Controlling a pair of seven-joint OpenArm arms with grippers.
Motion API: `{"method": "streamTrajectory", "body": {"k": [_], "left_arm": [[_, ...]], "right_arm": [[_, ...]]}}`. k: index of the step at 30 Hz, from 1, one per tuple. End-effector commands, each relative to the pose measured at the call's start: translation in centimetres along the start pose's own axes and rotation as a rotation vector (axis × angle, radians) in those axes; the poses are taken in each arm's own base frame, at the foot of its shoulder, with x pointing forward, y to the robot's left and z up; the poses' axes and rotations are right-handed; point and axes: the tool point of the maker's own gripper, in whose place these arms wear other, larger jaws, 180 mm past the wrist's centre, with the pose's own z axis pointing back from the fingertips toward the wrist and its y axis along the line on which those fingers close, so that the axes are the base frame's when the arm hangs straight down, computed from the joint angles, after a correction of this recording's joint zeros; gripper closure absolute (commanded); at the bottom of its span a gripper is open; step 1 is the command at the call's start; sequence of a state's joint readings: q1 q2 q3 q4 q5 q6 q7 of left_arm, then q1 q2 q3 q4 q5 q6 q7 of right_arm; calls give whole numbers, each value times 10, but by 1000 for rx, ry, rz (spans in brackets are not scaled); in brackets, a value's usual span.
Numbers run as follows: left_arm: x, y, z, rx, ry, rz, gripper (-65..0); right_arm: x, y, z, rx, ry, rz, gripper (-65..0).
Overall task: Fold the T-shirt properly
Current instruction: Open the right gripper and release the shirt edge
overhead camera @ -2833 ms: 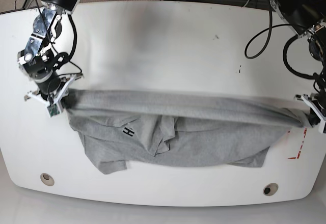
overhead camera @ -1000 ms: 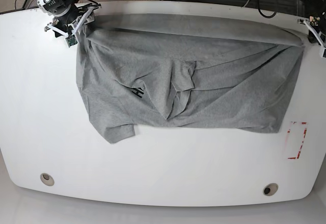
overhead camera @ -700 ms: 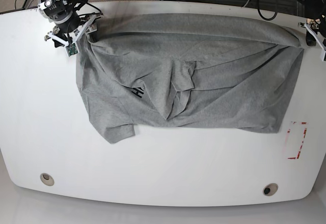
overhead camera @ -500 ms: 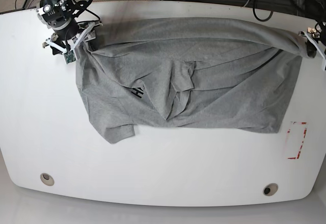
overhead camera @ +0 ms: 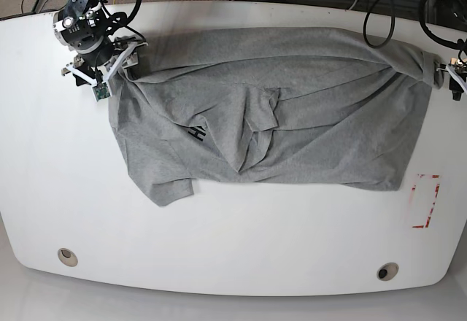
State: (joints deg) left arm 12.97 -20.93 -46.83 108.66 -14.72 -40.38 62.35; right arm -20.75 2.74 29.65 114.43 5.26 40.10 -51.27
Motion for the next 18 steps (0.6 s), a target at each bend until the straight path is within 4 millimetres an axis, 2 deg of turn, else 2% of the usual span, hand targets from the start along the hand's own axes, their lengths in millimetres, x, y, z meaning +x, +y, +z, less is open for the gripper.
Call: {"method": "streamTrajectory", "body": {"k": [1,5,9,14,18], "left_arm": [[8,17,8,51,-25,2,-312],[8,18,8,53,-27,6,-312],[16,20,7,60,-49,13,-312],[27,24,6,77,-69,18,-312],[41,18,0,86,-66,-26,-312]], "right_arm": [[0,0,6,-4,-12,10,-387],[-6,-2,7,-8,3,9,-387],[-7,-21,12,-63,-6,-31,-387],[22,-46,12,-134,-88,-78,-387],[40,-69,10,-182,-142,-136,-387]]}}
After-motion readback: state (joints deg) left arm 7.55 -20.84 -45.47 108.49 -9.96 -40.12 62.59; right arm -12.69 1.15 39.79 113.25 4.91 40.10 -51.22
